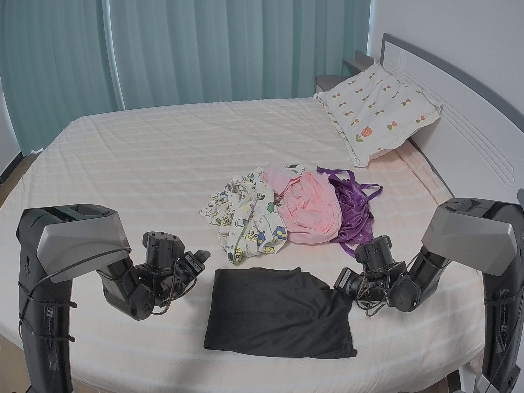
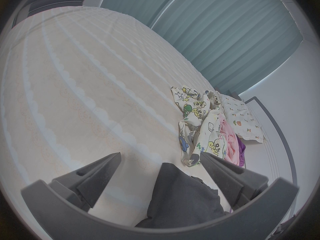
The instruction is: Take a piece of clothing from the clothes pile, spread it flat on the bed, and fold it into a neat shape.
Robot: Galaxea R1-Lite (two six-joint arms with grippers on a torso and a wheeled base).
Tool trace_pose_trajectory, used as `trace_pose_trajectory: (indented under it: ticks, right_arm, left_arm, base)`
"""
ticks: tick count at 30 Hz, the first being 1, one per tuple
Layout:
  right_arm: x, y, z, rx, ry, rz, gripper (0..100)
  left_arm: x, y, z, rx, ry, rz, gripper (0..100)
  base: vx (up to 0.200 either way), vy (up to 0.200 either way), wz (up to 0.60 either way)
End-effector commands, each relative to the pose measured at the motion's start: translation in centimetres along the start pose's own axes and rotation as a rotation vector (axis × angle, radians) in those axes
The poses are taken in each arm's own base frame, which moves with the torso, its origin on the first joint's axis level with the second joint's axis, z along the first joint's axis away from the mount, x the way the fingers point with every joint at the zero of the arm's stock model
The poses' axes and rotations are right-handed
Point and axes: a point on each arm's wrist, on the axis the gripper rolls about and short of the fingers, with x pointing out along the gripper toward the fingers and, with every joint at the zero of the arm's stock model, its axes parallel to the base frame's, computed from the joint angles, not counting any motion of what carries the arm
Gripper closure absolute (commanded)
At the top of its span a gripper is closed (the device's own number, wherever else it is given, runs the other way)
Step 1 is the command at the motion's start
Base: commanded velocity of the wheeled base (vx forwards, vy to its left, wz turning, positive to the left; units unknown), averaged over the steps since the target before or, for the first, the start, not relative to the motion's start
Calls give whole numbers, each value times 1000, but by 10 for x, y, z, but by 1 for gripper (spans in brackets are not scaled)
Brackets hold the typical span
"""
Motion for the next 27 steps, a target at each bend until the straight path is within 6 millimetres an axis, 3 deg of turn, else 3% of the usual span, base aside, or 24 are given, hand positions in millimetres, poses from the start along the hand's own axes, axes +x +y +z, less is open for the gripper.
trace_pose_trajectory:
  ticks: [1,2,13,14,27]
  right_arm:
    - [-5,3,1,-4,-1,13,100]
    - [-5,4,0,-6,1,14,0]
    - [6,15,-10,-44,8,38,0]
    - [6,15,-10,-44,8,38,100]
    - [4,11,-9,-62,-2,26,100]
  left_arm:
    - [0,1,0,-1,0,2,0]
    - [0,1,0,-1,0,2,0]
    - [2,1,-1,1,0,2,0]
    - [2,1,-1,1,0,2,0]
    - [2,2,0,-1,-3,3,0]
  base:
    - [0,0,0]
    - [0,0,0]
    - [0,0,0]
    - [0,0,0]
    - [0,0,0]
